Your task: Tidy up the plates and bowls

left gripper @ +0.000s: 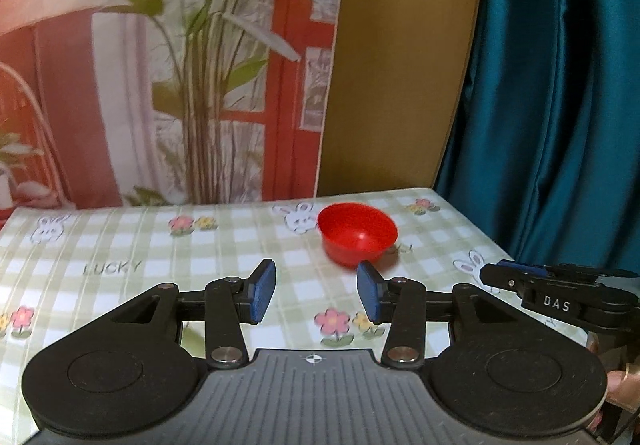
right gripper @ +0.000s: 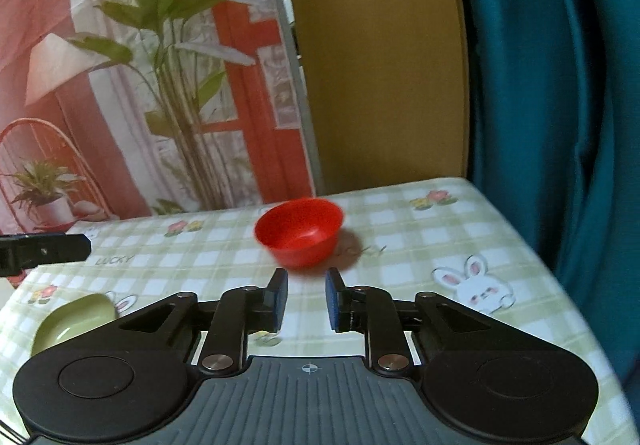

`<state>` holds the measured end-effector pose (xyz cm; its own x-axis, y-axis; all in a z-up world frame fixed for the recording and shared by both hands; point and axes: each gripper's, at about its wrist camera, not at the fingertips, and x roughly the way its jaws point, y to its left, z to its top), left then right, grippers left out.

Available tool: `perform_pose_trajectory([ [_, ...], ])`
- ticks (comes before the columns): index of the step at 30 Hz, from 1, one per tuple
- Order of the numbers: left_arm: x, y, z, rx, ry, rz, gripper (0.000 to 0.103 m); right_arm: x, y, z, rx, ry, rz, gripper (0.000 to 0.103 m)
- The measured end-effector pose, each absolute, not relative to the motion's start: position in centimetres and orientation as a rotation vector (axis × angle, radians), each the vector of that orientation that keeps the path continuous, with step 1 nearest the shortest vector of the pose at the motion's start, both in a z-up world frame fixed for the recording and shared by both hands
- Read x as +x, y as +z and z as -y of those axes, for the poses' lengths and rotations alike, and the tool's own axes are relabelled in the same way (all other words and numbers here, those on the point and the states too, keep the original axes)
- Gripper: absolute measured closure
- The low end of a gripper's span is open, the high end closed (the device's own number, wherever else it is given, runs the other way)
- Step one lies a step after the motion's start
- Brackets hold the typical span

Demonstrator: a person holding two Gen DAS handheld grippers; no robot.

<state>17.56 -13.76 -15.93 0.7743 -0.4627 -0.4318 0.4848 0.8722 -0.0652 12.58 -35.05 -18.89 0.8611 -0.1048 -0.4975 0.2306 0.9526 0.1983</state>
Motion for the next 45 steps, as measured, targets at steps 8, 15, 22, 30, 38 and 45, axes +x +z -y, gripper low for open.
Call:
perform_pose_trajectory([
  [8,20.4,-16.5,16.1,0.06,-0.569,-0.476,0.056,14.3,-18.9,38.5,0.262,-0.19,-0.51,0.08],
  [15,22.8,-17.1,18.1,0.103,-0.582,-0.478,0.056,16.7,-19.2,39.8,0.263,-0.158,-0.522,0.077],
  [22,25.6,-18.1,18.7,0.071,-0.584,-0.513,0.056,19.4,-20.0,40.5,0.241,-0.154,-0.537,0.076],
  [30,29.2,-19.3,19.9,0.018,-0.601,-0.563,0.046,23.2,-22.0,41.7,0.277,-0.161,-0.528,0.076],
  [38,32.8,-21.3,21.2,-0.025,-0.599,-0.643,0.046,26.9,-24.7,43.3,0.369,-0.165,-0.54,0.074],
  [45,35.8,-23.3,22.5,-0.038,-0.588,-0.725,0.047,29.3,-26.5,42.7,0.386,-0.146,-0.565,0.074],
])
